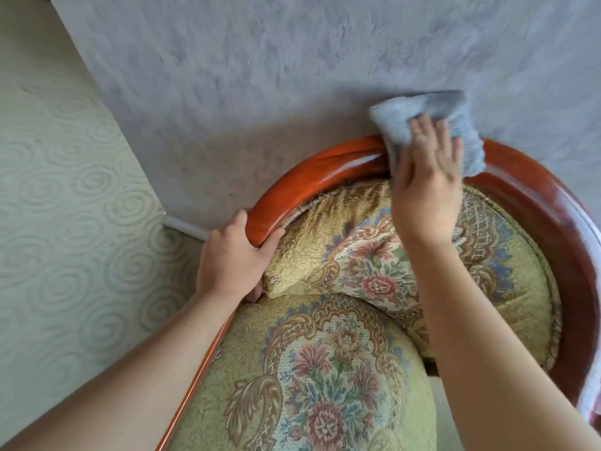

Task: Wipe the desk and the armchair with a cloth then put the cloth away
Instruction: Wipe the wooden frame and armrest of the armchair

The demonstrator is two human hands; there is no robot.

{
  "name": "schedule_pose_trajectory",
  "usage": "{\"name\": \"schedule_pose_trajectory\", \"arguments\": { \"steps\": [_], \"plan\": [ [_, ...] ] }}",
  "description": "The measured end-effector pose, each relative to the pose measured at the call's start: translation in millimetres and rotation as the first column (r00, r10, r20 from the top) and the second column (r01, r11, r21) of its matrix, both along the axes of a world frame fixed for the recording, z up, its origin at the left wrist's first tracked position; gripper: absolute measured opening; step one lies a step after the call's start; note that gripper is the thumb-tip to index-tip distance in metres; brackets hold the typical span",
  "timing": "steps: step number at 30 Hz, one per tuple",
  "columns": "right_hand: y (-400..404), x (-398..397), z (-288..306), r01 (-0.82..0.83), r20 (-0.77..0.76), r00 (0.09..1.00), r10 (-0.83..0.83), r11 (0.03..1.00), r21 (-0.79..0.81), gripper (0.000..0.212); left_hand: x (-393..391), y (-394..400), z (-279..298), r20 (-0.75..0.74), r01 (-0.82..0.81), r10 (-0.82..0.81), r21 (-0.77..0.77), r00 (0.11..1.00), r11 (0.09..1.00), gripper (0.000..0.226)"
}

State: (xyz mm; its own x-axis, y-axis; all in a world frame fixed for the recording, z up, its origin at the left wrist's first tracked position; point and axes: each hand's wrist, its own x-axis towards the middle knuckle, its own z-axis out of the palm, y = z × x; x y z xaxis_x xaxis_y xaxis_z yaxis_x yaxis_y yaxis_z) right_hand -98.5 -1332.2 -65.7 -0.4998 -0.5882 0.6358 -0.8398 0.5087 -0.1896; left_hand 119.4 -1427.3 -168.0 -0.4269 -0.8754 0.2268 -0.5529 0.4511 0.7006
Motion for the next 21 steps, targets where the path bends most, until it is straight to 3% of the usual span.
{"name": "schedule_pose_trajectory", "arguments": {
  "steps": [4,5,7,9,12,14,17,21],
  "plan": [
    [-12.5,17.2,-3.7,0.138,0.092,0.988,-0.126,0.982,-0.132,0.034,-1.5,0.8,-0.8,0.023,-0.002,0.002,-0.001,1.0,1.0,0.049],
    [-19.0,30.7,-9.9,0.107,0.053,0.994,-0.1,0.985,-0.137,0.03,-1.8,1.0,-0.3,0.029,0.001,-0.002,0.003,1.0,1.0,0.05],
    [-28.2,61.7,-28.4,-0.111,-0.042,0.993,0.11,0.993,-0.038,0.036,-1.4,1.6,1.6,0.025,0.014,-0.014,0.009,1.0,1.0,0.05],
    [-27.4,84.4,-40.0,-0.308,-0.01,0.95,0.311,0.946,0.1,0.039,-0.4,1.5,5.1,0.014,0.031,-0.032,0.033,0.999,0.999,0.048],
    [-14.7,70.4,-30.6,-0.359,-0.032,0.928,0.371,0.915,0.184,0.04,2.0,2.0,12.3,0.051,0.057,-0.062,0.103,0.997,0.993,0.053],
    [1.6,42.6,-13.8,-0.272,-0.034,0.958,0.285,0.939,0.212,0.044,3.5,0.4,15.6,0.109,0.067,-0.085,0.155,0.99,0.986,0.058],
    [45.3,-9.5,14.6,-0.012,0.018,1.0,0.009,0.99,0.142,0.037,4.1,-2.4,19.8,0.188,0.088,-0.126,0.199,0.974,0.976,0.062],
    [118.7,-61.2,35.5,0.261,0.183,0.942,-0.279,0.958,0.118,0.046,-0.7,-1.7,31.0,0.239,0.08,-0.133,0.222,0.962,0.972,0.074]
  ]
}}
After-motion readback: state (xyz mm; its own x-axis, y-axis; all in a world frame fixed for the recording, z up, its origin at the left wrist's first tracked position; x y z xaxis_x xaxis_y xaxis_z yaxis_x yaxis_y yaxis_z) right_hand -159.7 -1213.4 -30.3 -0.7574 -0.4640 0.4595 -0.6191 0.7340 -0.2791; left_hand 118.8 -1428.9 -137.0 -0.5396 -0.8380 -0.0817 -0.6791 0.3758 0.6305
